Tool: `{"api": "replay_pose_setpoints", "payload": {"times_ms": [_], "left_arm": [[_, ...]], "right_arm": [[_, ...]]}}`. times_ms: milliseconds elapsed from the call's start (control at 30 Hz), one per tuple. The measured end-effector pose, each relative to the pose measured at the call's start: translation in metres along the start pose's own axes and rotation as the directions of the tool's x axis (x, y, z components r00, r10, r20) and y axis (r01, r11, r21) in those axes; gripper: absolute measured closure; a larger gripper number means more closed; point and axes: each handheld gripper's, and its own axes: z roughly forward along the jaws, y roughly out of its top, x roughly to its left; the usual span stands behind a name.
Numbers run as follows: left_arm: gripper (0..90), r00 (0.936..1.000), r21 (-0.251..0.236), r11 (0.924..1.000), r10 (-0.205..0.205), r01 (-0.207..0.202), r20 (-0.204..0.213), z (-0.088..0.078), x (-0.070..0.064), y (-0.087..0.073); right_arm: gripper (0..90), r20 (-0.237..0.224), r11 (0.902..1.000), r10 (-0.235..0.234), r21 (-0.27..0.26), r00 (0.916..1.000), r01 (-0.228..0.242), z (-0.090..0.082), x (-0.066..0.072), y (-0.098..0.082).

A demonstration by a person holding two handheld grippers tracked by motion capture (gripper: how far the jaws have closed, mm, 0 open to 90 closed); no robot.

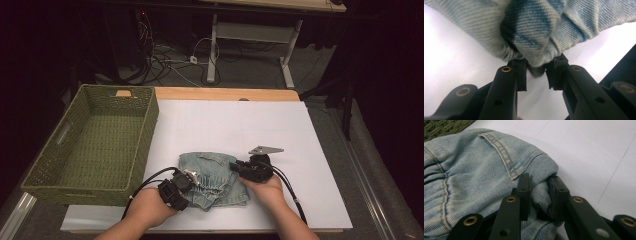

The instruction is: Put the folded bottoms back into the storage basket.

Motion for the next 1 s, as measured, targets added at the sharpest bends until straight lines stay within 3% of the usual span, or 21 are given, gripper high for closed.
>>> {"api": "replay_pose_setpoints", "payload": {"times_ms": [133,367,500,833,1000], "left_arm": [[68.8,1.0,-0.004,1.0,-0.002,0.002,-0.008,0.0,-0.001,-0.001],[73.5,0.9998,-0.007,1.0,-0.006,0.006,0.019,-0.004,0.002,-0.001],[76.7,0.9997,-0.016,0.9997,0.018,-0.017,0.017,-0.009,0.002,-0.003],[78.1,0.9995,-0.011,0.9997,0.023,-0.023,0.02,-0.026,0.0,-0.015],[78.1,0.9998,-0.004,1.0,0.004,-0.004,0.021,-0.038,0.002,-0.027]], "right_arm": [[76.6,0.025,0.9993,-0.029,-0.023,0.9993,0.029,-0.002,0.005,-0.002],[77.8,0.041,0.9977,-0.056,-0.036,0.9976,0.057,-0.006,0.009,-0.003],[78.4,0.05,0.9957,-0.076,-0.05,0.9959,0.079,-0.009,0.012,-0.002],[78.6,0.025,0.9884,-0.118,-0.093,0.9928,0.119,-0.023,0.029,0.007],[78.6,0.003,0.9834,-0.142,-0.113,0.9898,0.142,-0.026,0.043,0.013]]}}
